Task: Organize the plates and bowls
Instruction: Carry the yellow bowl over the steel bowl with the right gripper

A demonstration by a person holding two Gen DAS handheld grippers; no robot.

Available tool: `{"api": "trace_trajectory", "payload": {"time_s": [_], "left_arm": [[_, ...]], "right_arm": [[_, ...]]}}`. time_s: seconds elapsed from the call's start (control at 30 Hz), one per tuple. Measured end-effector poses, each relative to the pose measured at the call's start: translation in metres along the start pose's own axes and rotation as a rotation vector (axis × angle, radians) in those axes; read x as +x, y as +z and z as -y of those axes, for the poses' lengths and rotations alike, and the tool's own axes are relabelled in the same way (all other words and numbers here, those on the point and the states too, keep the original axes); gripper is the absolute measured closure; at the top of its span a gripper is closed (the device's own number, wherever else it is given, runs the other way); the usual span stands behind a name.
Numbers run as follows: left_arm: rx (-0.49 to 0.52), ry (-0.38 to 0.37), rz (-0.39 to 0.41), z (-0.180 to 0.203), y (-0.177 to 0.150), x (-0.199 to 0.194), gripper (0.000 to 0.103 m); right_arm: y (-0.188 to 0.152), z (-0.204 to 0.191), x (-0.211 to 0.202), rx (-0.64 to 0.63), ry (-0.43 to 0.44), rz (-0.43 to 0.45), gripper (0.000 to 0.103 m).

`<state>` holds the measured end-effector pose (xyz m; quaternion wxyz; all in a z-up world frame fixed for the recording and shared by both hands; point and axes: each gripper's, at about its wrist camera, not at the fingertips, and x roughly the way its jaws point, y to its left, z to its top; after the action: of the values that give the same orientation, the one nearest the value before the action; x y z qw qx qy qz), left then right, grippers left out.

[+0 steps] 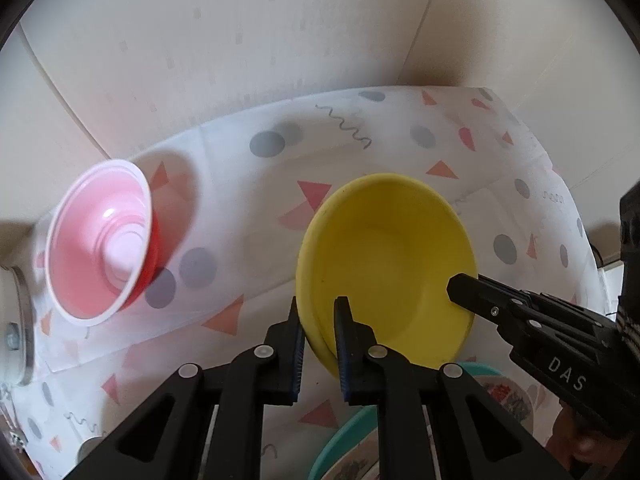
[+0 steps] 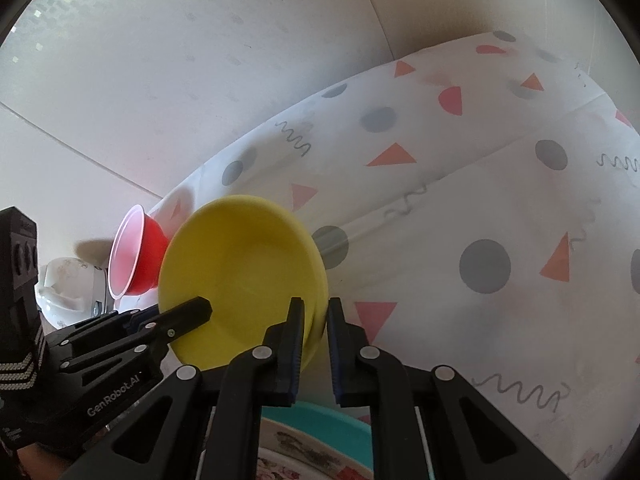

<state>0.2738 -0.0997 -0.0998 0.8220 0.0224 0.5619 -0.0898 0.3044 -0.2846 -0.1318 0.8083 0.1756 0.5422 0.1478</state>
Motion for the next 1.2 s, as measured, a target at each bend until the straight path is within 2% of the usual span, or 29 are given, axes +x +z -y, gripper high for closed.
{"api": "trace_trajectory", "payload": {"time_s": [0.4, 0.7, 1.03, 1.2], "left_arm": [[-0.04, -0.032, 0.078, -0.014, -0.016, -0.041, 0.089], [-0.109, -0.062, 0.127, -0.048, -0.049, -0.084, 0.089], [-0.185, -0.043, 0.147, -0.094, -0.1, -0.114, 0.089], [-0.251, -0.037, 0.115, -0.118, -0.128, -0.11, 0.088]], "right_arm": [[-0.01, -0.027, -0.029, -0.014, 0.048, 0.042, 0.094], [-0.028, -0.069, -0.053, -0.078, 0.104, 0.066, 0.094], [-0.061, -0.123, -0.051, -0.143, 0.132, 0.01, 0.094], [-0.081, -0.143, -0.04, -0.178, 0.155, -0.035, 0.094]]}}
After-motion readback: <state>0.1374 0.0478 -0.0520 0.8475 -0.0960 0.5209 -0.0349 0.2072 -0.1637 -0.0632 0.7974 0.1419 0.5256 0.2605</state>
